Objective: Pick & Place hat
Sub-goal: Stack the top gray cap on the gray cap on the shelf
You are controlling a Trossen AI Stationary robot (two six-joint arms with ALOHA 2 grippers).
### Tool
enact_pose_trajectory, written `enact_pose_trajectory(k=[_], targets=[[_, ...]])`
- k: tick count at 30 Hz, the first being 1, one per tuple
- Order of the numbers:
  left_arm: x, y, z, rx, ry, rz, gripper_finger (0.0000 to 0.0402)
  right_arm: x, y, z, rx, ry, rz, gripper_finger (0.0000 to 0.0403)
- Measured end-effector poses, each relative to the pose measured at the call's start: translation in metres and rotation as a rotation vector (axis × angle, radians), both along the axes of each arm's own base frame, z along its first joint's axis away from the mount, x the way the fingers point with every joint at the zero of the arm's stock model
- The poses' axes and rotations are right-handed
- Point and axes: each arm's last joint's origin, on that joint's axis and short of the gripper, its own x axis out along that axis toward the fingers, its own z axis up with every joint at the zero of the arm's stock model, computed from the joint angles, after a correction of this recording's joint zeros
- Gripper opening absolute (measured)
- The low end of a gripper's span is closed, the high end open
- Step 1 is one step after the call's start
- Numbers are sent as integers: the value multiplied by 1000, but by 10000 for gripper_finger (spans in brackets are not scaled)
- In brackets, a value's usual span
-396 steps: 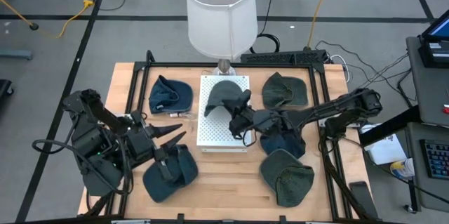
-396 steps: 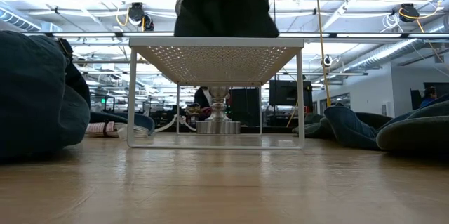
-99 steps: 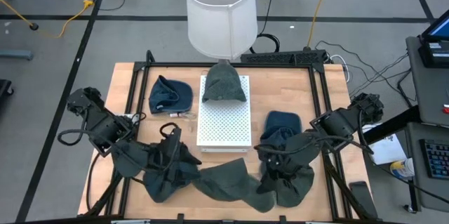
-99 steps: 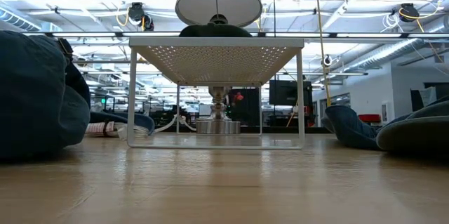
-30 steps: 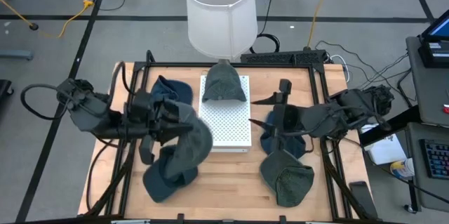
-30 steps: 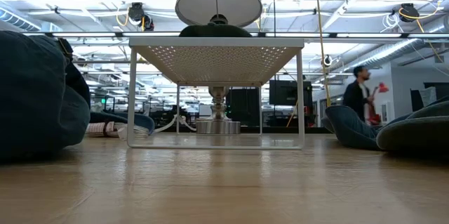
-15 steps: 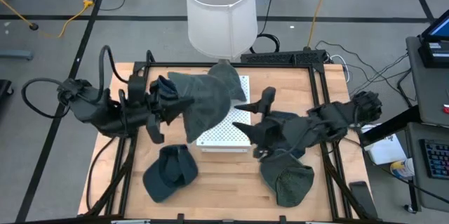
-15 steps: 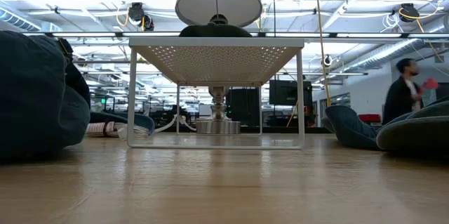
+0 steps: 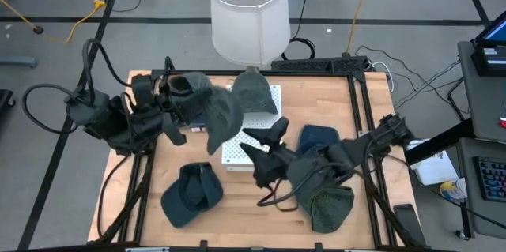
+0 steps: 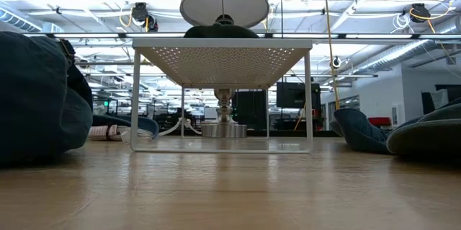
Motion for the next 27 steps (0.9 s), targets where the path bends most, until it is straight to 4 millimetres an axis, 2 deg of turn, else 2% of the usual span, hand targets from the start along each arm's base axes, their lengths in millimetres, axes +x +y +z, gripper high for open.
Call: enact_pose_trajectory(k=[10, 18, 22, 27], targets=[[3, 1, 4, 13, -35, 30, 24, 22, 17, -8, -5, -133, -128, 210], [3, 1, 5, 13, -42, 20, 24, 40, 24, -27, -19, -132, -158, 210], [4, 1, 5, 20, -52, -11, 24, 44, 20, -26, -36, -150, -271, 210], [4, 0, 5, 15, -64, -49, 24, 49, 4, -22, 12, -206, -363, 210]])
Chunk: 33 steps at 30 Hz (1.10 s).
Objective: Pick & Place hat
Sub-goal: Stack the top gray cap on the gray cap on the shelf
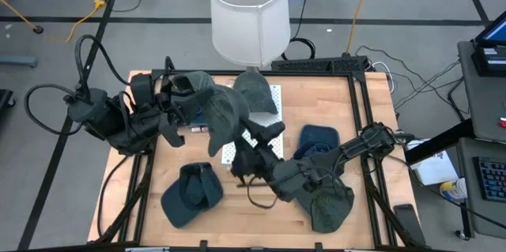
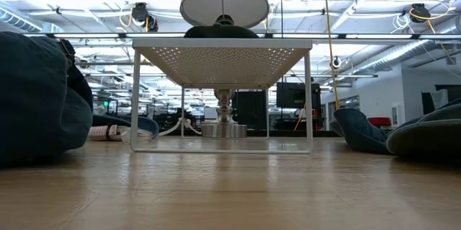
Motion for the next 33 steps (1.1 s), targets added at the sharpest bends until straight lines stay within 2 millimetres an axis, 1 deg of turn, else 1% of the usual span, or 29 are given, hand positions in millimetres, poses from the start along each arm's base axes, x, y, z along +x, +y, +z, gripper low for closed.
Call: enact_pose_trajectory(k=[4, 7, 10, 13, 17, 18, 19, 24, 27, 30, 33], targets=[[1, -1, -2, 8, 14, -10, 24, 2, -6, 0, -4, 7, -16, 210], [1, -1, -2, 13, 21, -10, 24, 2, -5, 0, -6, 12, -27, 207], [1, -1, -2, 14, 22, -10, 24, -1, 0, -1, -4, 14, -26, 186], [1, -1, -2, 14, 22, -9, 34, -2, 3, -1, -5, 15, -17, 137], [1, -1, -3, 13, 26, -2, 55, -3, 3, 0, 0, 8, -21, 37], [1, -1, -3, 15, 28, -2, 56, -4, 2, 2, 1, 5, -22, 21], [1, -1, -3, 18, 32, -3, 55, -5, 2, 4, 2, 2, -21, 14], [1, -2, -4, 33, 43, -13, 49, -12, 2, 11, 2, -2, -7, 7], [2, -2, -7, 44, 72, -16, 55, -21, -1, 23, 7, -17, 0, 6], [1, -5, -10, 50, 98, -23, 73, -35, -5, 37, -2, -7, 19, 4], [1, -5, -11, 59, 115, -20, 101, -50, -9, 49, -13, 10, 39, 3]])
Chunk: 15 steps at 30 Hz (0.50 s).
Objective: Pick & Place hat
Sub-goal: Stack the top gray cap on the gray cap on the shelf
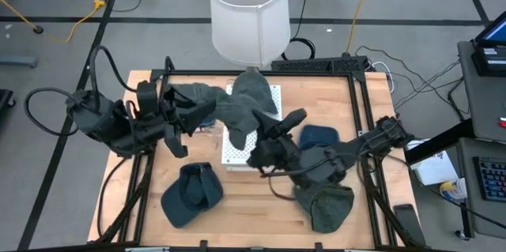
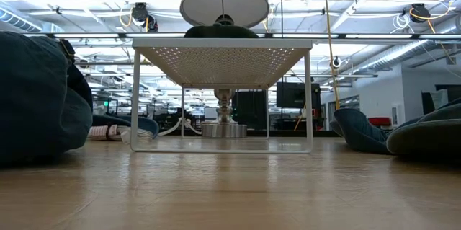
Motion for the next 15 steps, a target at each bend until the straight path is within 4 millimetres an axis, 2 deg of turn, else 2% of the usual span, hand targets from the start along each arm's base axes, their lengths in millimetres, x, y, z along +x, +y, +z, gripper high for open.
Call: enact_pose_trajectory(k=[9, 15], targets=[[-1, 1, 2, 130, 44, 35, 215, -38, -16, 28, -29, 41, 41, 3], [1, 4, 6, -22, -75, -45, 274, -44, -19, 32, -60, 80, 40, 2]])
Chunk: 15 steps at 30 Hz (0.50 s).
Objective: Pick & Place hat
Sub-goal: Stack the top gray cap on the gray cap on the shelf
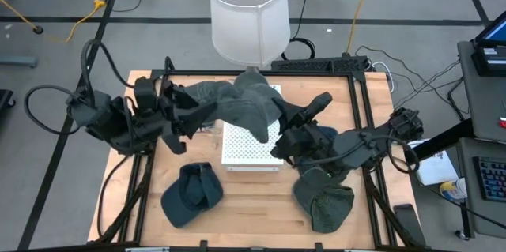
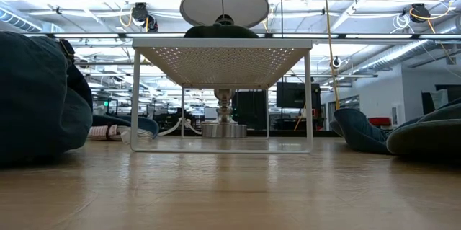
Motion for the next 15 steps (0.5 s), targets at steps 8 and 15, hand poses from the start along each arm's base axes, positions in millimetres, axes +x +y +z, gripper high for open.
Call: enact_pose_trajectory(k=[8, 15], targets=[[12, 10, -7, -213, -46, -213, 319, 6, -8, -6, -67, 98, -8, 2], [13, 8, -12, -322, -25, -239, 332, 2, -15, -2, -68, 98, -24, 2]])
